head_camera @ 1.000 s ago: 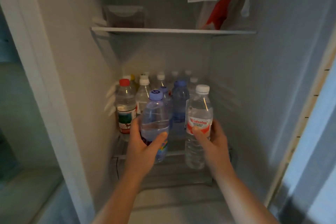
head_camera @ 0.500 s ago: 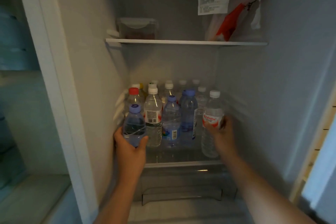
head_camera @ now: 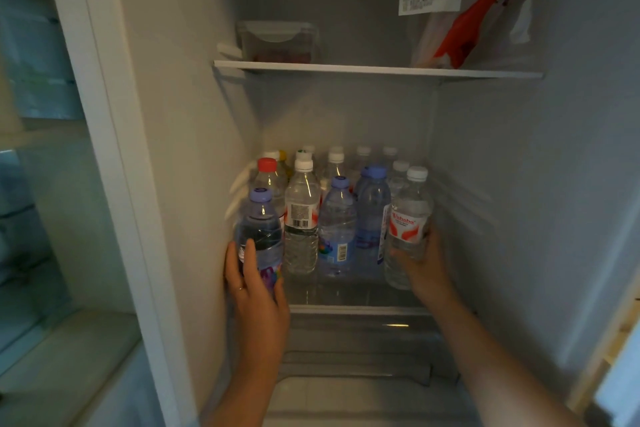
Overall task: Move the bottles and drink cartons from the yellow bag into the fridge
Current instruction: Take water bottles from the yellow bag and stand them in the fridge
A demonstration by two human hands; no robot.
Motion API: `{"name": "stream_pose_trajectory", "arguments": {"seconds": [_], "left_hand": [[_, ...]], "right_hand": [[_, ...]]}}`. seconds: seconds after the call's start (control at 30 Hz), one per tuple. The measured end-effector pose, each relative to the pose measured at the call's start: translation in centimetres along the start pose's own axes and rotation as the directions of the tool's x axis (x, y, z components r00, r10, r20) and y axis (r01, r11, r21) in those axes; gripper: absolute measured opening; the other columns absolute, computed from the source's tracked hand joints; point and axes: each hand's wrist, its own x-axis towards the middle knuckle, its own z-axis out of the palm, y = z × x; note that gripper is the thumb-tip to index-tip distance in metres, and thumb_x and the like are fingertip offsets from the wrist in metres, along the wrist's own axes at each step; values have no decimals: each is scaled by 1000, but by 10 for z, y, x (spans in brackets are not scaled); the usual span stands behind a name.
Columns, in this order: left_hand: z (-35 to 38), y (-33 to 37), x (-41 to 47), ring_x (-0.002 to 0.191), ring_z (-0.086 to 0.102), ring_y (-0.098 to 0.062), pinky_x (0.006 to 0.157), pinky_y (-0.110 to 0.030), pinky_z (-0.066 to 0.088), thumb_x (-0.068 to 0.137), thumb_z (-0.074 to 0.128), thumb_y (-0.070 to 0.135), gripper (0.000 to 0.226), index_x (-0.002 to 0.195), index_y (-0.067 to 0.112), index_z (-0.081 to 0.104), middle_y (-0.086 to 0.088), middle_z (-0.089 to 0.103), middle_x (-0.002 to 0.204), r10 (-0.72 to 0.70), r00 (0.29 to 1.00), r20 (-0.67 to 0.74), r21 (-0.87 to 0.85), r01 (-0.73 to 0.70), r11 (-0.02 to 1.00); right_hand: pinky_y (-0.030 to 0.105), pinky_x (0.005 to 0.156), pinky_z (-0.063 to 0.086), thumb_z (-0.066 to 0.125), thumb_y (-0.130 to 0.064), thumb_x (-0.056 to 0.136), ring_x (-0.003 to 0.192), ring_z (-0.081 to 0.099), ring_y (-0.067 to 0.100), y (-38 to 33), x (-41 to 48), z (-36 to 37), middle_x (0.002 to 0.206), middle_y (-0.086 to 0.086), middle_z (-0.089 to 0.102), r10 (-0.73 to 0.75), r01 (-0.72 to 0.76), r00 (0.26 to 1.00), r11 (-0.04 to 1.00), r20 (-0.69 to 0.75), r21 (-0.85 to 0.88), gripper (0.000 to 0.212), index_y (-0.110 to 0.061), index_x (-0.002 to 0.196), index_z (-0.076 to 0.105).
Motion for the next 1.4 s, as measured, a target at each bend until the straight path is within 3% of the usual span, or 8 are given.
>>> {"name": "stream_pose_trajectory", "arguments": {"seconds": [0.13, 0.3, 0.47, 0.73, 0.9, 1.07, 1.27, 1.4], "left_hand": [[-1, -6, -17, 131, 37, -33, 104, -43, 42, 69, 76, -15, 75, 136, 4, 49, -20, 37, 141, 56, 998, -36, 108, -51, 993], [0, -21, -21, 102, 50, -31, 86, -46, 52, 71, 75, -15, 39, 103, 3, 60, -15, 46, 112, 34, 999, -5, 112, -33, 993], [-2, -21, -14, 88, 55, -29, 73, -36, 48, 78, 72, -10, 21, 89, 4, 60, -15, 52, 99, -16, 999, 43, 145, 9, 989], [-3, -18, -9, 82, 55, -35, 67, -44, 51, 81, 67, -9, 17, 88, 4, 60, -17, 52, 97, -81, 995, 55, 182, 70, 981], [-6, -12, -9, 85, 56, -35, 68, -42, 51, 85, 64, -7, 15, 91, 5, 59, -16, 53, 99, -130, 990, 56, 183, 118, 976], [-10, -10, -9, 84, 57, -35, 67, -36, 47, 85, 65, -7, 13, 91, 3, 60, -18, 55, 98, -134, 987, 93, 184, 115, 976], [-24, -9, -11, 95, 59, -30, 76, -26, 43, 86, 67, -3, 15, 98, 5, 61, -14, 55, 106, -130, 975, 179, 113, 111, 987], [-42, -8, -23, 109, 55, -24, 88, -17, 36, 85, 74, 12, 30, 113, 9, 63, -9, 57, 118, -28, 943, 331, 58, 9, 998]], "right_hand": [[36, 79, 57, 91, -30, 59, 96, 66, 18, 16, -18, -5, 113, -1, 66, -36, 24, 999, 951, -33, -309, 80, -33, 128, 49], [33, 85, 56, 84, -19, 69, 102, 68, 18, 24, -19, -8, 113, 0, 70, -46, 40, 999, 944, -11, -327, 57, -20, 122, 62], [38, 94, 54, 81, -15, 73, 110, 63, 17, 29, -13, -5, 124, 1, 66, -36, 44, 999, 935, 27, -353, 60, -20, 129, 58], [37, 86, 54, 73, -11, 81, 100, 65, 16, 35, 0, -1, 110, -3, 67, 79, -77, 997, 942, -7, -327, 41, -13, 118, 56], [40, 89, 49, 68, 0, 87, 102, 59, 22, 29, -1, 1, 114, 7, 62, 100, -106, 994, 944, -36, -312, 39, -7, 120, 49], [29, 80, 42, 67, -6, 90, 102, 61, 20, 22, -3, -1, 112, 4, 64, 97, -92, 995, 936, -3, -339, 31, -8, 119, 57], [27, 92, 40, 66, -8, 87, 120, 57, 28, 10, -21, -1, 130, 9, 61, 54, -45, 998, 920, 12, -389, 52, -15, 136, 50], [22, 99, 34, 67, -4, 84, 126, 49, 28, 1, -68, 5, 139, 15, 53, -126, 117, 992, 902, 7, -415, 64, -8, 144, 43]]}}
